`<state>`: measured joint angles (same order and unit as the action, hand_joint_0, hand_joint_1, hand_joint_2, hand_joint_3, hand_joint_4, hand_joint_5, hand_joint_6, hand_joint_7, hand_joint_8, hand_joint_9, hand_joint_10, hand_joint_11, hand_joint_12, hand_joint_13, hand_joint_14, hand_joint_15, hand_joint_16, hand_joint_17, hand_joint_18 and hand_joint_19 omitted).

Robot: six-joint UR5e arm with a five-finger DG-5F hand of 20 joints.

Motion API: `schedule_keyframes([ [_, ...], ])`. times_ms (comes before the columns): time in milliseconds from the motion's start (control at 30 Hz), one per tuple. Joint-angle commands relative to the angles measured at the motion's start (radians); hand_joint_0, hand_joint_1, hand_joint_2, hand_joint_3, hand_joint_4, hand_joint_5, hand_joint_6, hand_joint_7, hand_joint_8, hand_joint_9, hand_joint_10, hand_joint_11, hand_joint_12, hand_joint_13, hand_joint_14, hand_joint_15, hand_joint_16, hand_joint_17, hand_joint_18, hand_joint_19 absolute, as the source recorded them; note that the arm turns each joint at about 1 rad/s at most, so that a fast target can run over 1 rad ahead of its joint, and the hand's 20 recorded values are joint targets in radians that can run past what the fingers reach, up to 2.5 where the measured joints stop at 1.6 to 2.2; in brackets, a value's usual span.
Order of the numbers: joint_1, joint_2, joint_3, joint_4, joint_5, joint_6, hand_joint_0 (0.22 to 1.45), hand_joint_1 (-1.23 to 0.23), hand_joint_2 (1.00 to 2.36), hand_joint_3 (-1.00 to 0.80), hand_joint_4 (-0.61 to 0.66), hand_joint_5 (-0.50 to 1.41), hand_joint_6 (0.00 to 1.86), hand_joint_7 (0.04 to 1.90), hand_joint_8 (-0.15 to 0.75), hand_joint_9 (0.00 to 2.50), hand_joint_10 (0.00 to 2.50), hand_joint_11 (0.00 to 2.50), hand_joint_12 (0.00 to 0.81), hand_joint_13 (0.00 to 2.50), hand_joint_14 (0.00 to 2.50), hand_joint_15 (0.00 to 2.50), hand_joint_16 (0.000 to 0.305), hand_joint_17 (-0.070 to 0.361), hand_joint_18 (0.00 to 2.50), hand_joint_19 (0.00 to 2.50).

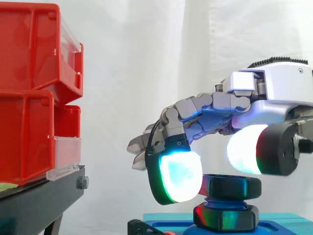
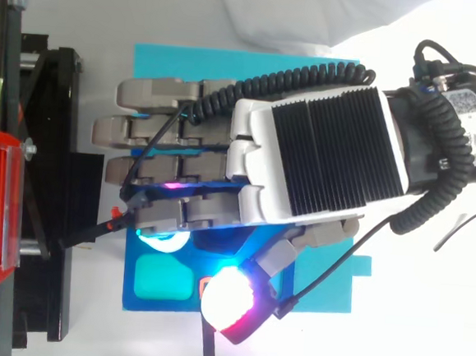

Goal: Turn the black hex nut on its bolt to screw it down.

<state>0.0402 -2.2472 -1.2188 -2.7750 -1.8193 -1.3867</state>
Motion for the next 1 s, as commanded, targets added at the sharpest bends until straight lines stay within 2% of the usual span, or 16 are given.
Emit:
schedule_keyframes([
  [0,-0.01,0.0,-0.001,0.0,-0.011,0.0,0.48,-0.22,1.0,-0.5,0.15,-0.1,0.54,1.38,0.216,0.52,0.0,0.03,0.262,0.28,0.0,0.0,0.047,0.106,0.07,0.15],
  [200,-0.033,0.0,-0.001,0.006,-0.043,-0.006,0.48,-0.14,1.0,-0.5,0.14,-0.1,0.53,1.38,0.219,0.52,0.0,0.04,0.265,0.27,0.0,0.0,0.048,0.108,0.05,0.15],
  [633,-0.074,0.0,-0.001,0.014,-0.083,-0.014,0.48,-0.14,1.0,-0.5,0.15,-0.1,0.52,1.38,0.219,0.52,0.0,0.04,0.269,0.27,0.0,0.0,0.049,0.109,0.05,0.16],
  [700,-0.083,0.0,0.001,0.011,-0.101,-0.014,0.48,-0.14,1.0,-0.5,0.15,-0.1,0.52,1.38,0.219,0.52,0.0,0.03,0.268,0.27,0.0,0.0,0.049,0.109,0.05,0.16],
  [767,-0.088,0.0,0.001,0.011,-0.106,-0.014,0.48,-0.14,1.0,-0.5,0.15,-0.1,0.52,1.38,0.22,0.52,0.0,0.04,0.268,0.27,0.0,0.0,0.048,0.109,0.06,0.17],
  [800,-0.095,0.0,0.001,0.014,-0.118,-0.014,0.48,-0.14,1.0,-0.5,0.15,-0.1,0.52,1.39,0.22,0.52,0.0,0.04,0.268,0.27,0.0,0.0,0.048,0.109,0.06,0.17],
  [933,-0.1,0.0,0.001,0.018,-0.126,-0.014,0.48,-0.15,1.0,-0.5,0.15,-0.09,0.5,1.41,0.22,0.52,0.0,0.03,0.268,0.27,0.0,0.0,0.048,0.109,0.06,0.16],
  [967,-0.102,0.0,0.001,0.035,-0.126,-0.014,0.48,-0.16,1.0,-0.5,0.15,-0.09,0.5,1.4,0.219,0.52,0.0,0.04,0.269,0.28,0.0,0.0,0.048,0.109,0.05,0.17],
])
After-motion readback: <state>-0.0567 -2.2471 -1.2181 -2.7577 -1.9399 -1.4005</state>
